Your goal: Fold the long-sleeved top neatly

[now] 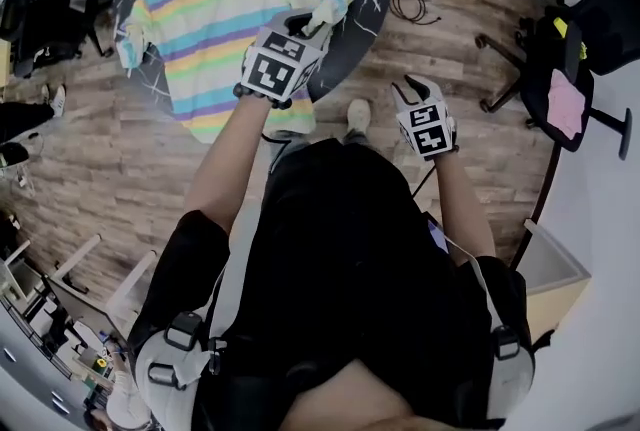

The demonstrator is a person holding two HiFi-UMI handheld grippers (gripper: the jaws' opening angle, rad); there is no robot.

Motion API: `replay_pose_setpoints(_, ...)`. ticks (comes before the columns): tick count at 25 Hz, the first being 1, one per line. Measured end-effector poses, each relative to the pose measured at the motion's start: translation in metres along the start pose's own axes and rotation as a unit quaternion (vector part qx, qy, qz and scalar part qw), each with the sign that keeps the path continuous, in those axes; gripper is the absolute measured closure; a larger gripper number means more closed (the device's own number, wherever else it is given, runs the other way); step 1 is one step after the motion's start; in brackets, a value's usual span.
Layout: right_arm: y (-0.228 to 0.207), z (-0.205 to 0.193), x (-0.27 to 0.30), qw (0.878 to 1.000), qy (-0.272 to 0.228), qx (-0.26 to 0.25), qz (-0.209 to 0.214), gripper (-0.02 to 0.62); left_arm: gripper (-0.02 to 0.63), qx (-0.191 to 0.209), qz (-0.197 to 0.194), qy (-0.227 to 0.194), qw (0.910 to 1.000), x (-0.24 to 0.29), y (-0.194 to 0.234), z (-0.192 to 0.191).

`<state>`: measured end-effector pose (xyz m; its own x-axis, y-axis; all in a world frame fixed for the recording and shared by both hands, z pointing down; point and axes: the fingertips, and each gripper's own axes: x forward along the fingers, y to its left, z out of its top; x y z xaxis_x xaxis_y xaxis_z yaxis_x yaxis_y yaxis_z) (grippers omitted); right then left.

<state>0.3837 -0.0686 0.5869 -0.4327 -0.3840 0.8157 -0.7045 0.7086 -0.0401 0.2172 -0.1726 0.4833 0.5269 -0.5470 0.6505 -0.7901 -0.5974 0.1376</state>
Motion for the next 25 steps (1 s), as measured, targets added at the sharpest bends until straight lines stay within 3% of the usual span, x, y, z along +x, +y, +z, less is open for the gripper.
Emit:
replay_pose_setpoints(5,0.040,0.038,0.015,1.000,-0.016,0.025,0.008,0.465,0.528,-0.005,0.029,-0.004,0.9996,-0.037,0.078,0.010)
replay_pose_setpoints(9,0.074,0.064,0.028,0.999,-0.017,0.020,0.019,0.466,0.526,-0.014,0.062,0.004,0.9980,-0.058,0.138,-0.005)
replay_pose_setpoints(15,0.099,0.097,0.047,1.000,-0.010,-0.004,0.018,0.466,0.526,-0.081,0.110,0.004,0.9906,-0.091,0.210,-0.052)
replay_pose_setpoints(18,0.115,0.115,0.058,1.000,-0.010,-0.017,0.023,0.466,0.526,-0.139,0.118,-0.031,0.9828,-0.111,0.239,-0.071)
replay_pose_setpoints(21,0.134,0.132,0.073,0.999,-0.006,-0.033,0.033,0.466,0.526,-0.218,0.129,-0.082,0.9639,-0.135,0.272,-0.087)
replay_pose_setpoints(23,0.145,0.145,0.084,0.998,-0.008,-0.042,0.036,0.466,0.525,-0.258,0.137,-0.092,0.9520,-0.145,0.291,-0.104)
replay_pose_setpoints(25,0.155,0.157,0.096,0.998,-0.009,-0.047,0.036,0.466,0.522,-0.275,0.137,-0.079,0.9483,-0.148,0.304,-0.125)
